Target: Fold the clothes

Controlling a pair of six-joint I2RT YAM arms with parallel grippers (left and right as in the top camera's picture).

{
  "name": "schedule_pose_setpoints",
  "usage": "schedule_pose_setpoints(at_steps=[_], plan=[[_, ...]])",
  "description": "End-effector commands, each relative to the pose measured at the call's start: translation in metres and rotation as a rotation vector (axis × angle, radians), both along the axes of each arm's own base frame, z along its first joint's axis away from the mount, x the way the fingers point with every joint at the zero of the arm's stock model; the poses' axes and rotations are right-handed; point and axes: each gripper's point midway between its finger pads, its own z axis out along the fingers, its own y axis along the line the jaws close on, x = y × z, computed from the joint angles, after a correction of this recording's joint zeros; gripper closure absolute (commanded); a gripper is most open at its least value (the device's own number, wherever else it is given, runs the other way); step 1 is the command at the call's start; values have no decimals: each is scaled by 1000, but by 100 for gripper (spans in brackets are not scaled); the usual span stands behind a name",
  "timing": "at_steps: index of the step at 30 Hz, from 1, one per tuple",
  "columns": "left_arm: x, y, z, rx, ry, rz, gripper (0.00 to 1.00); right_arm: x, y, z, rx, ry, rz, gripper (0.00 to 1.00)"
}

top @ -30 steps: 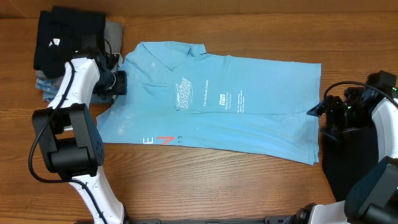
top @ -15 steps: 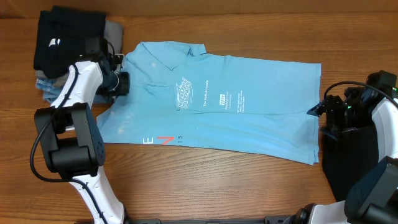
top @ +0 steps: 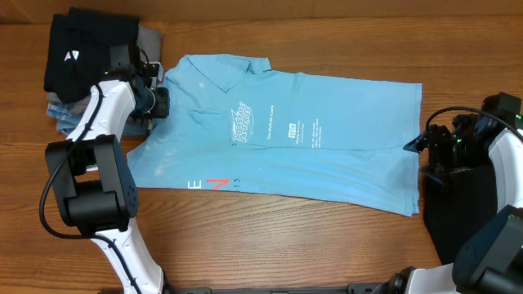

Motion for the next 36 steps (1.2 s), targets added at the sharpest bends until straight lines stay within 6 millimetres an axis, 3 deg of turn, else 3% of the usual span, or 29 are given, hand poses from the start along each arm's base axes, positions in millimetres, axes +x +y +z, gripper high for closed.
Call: schedule_pose_setpoints(at_steps=[1, 14, 17, 20, 24, 26, 29, 36], plan=[[-7, -4, -14, -4, 45, -11, 66, 7, -1, 12, -8, -49, 3, 30], [-23, -5, -25, -6, 101, -10, 68, 8, -1, 12, -5, -51, 3, 30], [-24, -6, -28, -7, 103, -11, 75, 8, -1, 12, -5, -51, 3, 30], [-20, -9, -26, -25, 88, -15, 91, 8, -1, 12, -4, -51, 3, 30], [-8, -26, -7, -126, 45, -46, 96, 8, 1, 13, 5, -56, 3, 30], [4, -33, 17, -168, 1, -65, 96, 8, 1, 13, 8, -57, 4, 30], [10, -33, 36, -167, -21, -68, 96, 9, 1, 13, 8, -57, 4, 30], [16, -34, 54, -167, -35, -73, 96, 9, 1, 13, 7, -61, 4, 30]])
